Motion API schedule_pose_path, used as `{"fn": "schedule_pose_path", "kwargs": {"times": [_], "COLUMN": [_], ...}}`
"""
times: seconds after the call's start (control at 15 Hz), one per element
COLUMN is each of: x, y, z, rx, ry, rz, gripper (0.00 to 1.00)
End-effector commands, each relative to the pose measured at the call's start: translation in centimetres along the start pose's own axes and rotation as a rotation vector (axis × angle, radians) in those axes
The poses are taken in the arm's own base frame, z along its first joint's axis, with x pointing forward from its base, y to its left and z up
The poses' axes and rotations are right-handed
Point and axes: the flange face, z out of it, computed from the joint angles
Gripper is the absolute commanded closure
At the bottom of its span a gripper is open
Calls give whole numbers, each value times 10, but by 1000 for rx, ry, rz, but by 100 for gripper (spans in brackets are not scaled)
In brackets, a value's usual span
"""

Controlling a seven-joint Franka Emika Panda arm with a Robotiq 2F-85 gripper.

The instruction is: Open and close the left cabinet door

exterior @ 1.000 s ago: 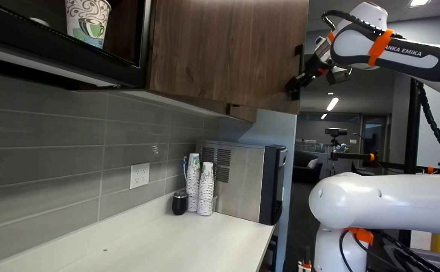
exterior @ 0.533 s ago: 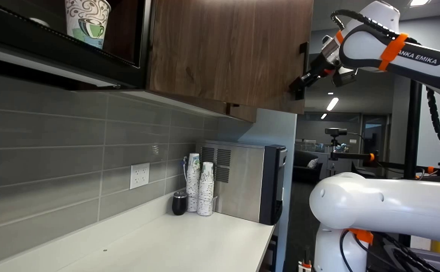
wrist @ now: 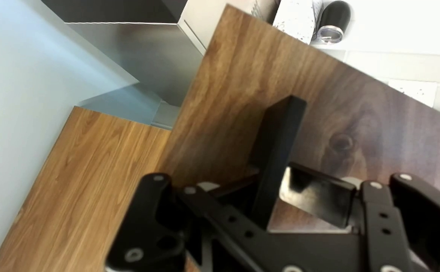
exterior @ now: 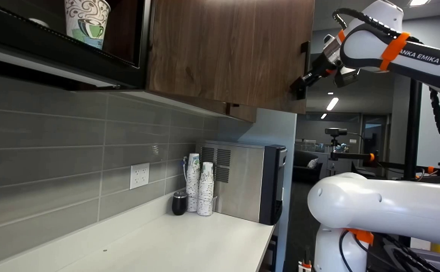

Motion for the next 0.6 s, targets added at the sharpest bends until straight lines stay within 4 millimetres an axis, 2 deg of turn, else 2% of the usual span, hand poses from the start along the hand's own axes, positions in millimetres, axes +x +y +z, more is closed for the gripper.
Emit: {"fn": "schedule_pose_path", "kwargs": {"times": [0.0,0.53], "x": [5,4], "y": [-60,-59], "z": [26,23], "rx": [133,129], "ry": [-26,-28], "rz": [-52,-42], "gripper": [97,97]}}
